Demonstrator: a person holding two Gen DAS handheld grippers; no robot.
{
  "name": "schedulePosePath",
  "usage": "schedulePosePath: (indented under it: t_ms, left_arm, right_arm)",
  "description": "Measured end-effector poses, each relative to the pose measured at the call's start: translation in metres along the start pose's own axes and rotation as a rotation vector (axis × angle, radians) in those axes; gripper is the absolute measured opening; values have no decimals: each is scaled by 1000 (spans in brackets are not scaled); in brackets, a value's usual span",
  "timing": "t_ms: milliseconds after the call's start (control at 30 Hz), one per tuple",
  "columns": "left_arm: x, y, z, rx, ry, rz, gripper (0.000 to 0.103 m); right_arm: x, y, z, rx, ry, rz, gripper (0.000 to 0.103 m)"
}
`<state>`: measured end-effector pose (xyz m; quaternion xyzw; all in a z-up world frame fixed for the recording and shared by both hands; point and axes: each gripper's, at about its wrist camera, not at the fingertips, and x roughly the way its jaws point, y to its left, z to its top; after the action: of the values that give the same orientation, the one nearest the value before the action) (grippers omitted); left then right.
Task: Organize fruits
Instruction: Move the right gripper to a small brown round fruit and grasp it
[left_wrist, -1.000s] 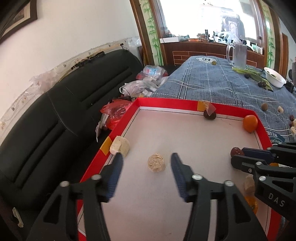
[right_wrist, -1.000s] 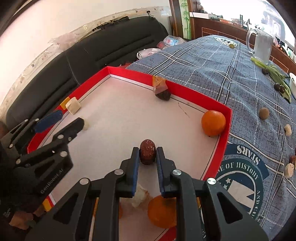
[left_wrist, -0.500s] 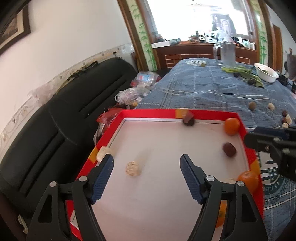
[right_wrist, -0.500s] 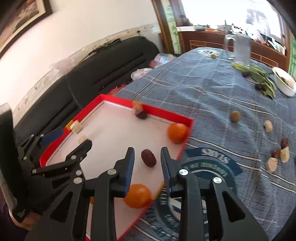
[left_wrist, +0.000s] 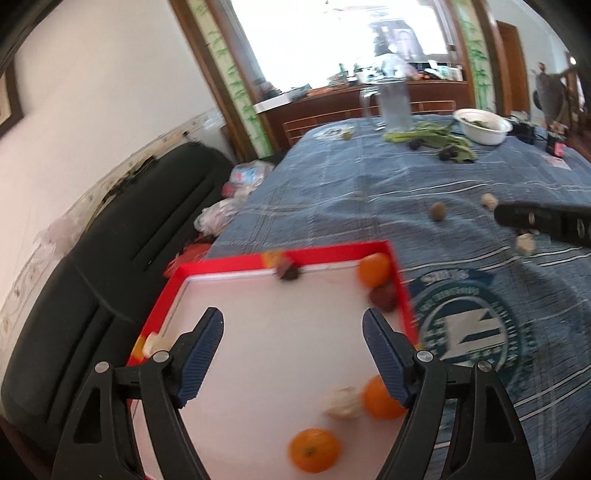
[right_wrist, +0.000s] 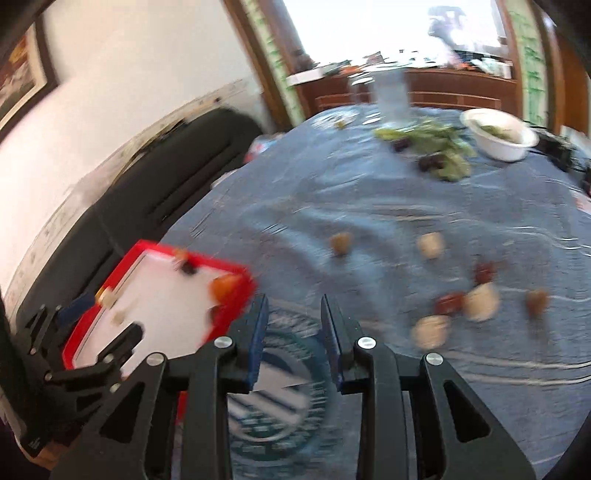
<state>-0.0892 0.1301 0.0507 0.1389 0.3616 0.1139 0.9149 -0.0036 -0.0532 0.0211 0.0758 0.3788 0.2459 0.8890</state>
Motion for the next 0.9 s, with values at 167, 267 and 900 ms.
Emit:
schedulePosePath:
  t_ms: [167,267,900]
  left_arm:
    - [-5,-39,23,59,-21,-95,78]
    - [-2,-68,34,101,-26,-142,78]
    - [44,-173,64,183,57,-397,74]
  right_arm:
    - [-22,-72,11,124,-56,-64,32]
    - [-34,-120,9,244,-87,-89,31]
    - [-27,-180,6,381,7,-160,31]
